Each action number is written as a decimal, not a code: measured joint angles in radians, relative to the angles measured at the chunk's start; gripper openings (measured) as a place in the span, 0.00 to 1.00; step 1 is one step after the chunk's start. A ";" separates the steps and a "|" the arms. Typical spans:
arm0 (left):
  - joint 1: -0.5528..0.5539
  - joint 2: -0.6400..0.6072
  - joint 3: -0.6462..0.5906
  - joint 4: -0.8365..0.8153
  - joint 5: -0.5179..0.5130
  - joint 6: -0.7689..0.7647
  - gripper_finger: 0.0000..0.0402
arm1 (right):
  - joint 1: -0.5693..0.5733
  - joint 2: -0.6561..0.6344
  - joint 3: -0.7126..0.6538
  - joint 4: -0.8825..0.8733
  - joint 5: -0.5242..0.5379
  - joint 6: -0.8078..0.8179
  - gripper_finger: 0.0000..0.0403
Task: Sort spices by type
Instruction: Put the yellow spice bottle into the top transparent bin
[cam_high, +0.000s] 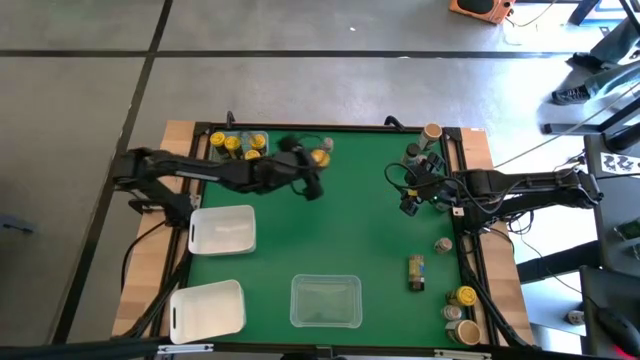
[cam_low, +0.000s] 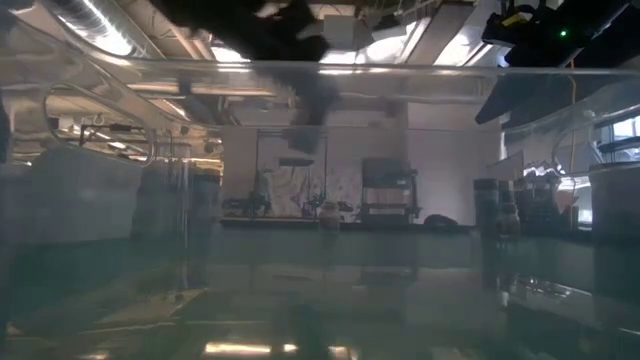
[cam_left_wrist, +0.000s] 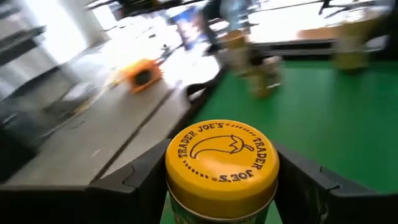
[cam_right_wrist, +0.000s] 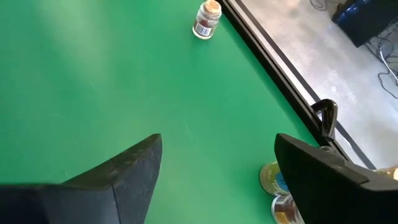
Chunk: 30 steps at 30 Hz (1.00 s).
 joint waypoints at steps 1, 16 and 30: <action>0.000 -0.044 -0.035 -0.010 -0.048 -0.013 0.56 | 0.000 0.000 0.000 -0.002 0.001 0.000 0.77; 0.005 -0.544 -0.284 -0.727 -0.600 -0.658 0.56 | 0.000 0.000 0.000 0.006 0.004 -0.001 0.77; 0.099 -0.567 -0.545 -0.609 -0.672 -0.739 0.56 | 0.000 0.000 0.000 0.008 0.035 0.001 0.77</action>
